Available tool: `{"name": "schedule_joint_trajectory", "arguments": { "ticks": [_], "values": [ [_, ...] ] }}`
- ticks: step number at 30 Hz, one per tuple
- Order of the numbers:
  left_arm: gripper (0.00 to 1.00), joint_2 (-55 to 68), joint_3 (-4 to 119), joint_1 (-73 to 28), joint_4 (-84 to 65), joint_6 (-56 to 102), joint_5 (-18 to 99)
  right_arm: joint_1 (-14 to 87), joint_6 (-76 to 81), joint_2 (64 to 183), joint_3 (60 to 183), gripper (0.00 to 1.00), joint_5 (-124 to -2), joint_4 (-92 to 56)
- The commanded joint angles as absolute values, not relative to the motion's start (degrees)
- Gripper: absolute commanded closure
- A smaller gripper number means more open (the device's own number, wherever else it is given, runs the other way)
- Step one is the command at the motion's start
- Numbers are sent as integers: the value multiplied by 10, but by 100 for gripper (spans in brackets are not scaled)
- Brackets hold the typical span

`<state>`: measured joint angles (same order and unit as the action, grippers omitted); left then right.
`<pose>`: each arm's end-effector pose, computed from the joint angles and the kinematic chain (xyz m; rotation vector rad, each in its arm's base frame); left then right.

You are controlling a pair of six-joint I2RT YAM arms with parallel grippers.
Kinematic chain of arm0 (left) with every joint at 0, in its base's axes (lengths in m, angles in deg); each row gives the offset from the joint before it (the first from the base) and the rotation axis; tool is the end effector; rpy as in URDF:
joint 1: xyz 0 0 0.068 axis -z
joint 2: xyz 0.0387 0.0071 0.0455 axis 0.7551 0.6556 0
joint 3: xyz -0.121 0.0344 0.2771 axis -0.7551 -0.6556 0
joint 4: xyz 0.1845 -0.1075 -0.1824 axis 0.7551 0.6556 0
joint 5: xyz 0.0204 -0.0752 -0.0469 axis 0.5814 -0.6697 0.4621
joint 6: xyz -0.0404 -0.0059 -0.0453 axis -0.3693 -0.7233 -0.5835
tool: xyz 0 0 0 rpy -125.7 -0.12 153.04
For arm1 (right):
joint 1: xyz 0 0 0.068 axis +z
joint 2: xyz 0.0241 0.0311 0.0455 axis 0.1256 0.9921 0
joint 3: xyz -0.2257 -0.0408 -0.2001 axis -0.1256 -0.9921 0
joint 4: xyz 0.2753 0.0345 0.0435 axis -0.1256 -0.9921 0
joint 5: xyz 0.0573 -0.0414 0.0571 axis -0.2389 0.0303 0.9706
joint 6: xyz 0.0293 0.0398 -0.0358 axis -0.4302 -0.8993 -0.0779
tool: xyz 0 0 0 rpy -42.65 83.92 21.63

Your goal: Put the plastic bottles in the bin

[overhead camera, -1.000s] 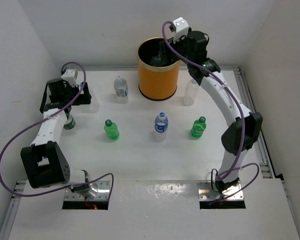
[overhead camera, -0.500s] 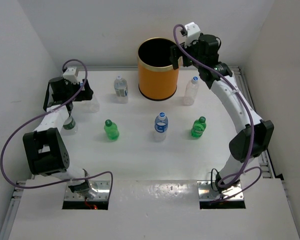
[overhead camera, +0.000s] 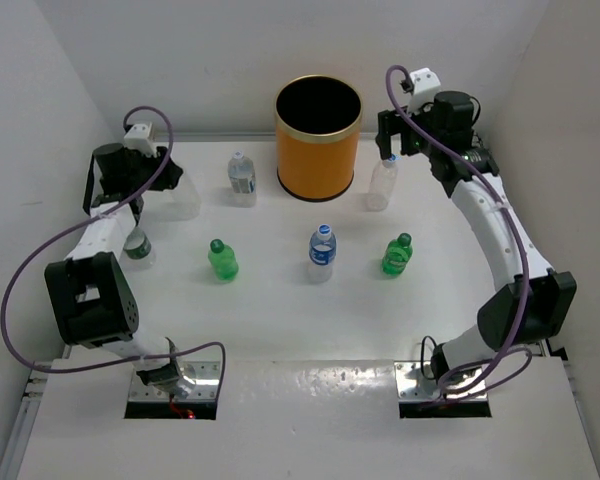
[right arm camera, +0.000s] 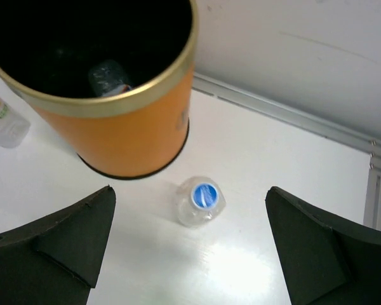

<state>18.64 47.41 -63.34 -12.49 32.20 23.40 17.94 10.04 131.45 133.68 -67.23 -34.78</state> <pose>0.3742 0.0752 0.3055 0.0107 1.9144 -0.2933 0.3875 0.0765 0.4257 -0.2395 1.8837 0.1806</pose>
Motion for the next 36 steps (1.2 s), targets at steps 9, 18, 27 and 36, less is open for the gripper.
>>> {"name": "schedule_joint_trajectory", "arguments": {
  "ticks": [9, 18, 27, 36],
  "values": [
    [91, 116, 709, -599, -110, 290, 190, 103, 58, 1200, 1211, 0, -644, -361],
    [94, 264, 875, -489, -229, 159, 148, 96, 49, 1207, 1163, 0, -634, -326],
    [94, 434, 1082, -355, -168, 232, 211, 92, 45, 1254, 1174, 0, -647, -315],
    [1, 474, 1077, -319, -125, 274, 262, 91, 54, 1289, 1166, 0, -669, -280]
  ]
}}
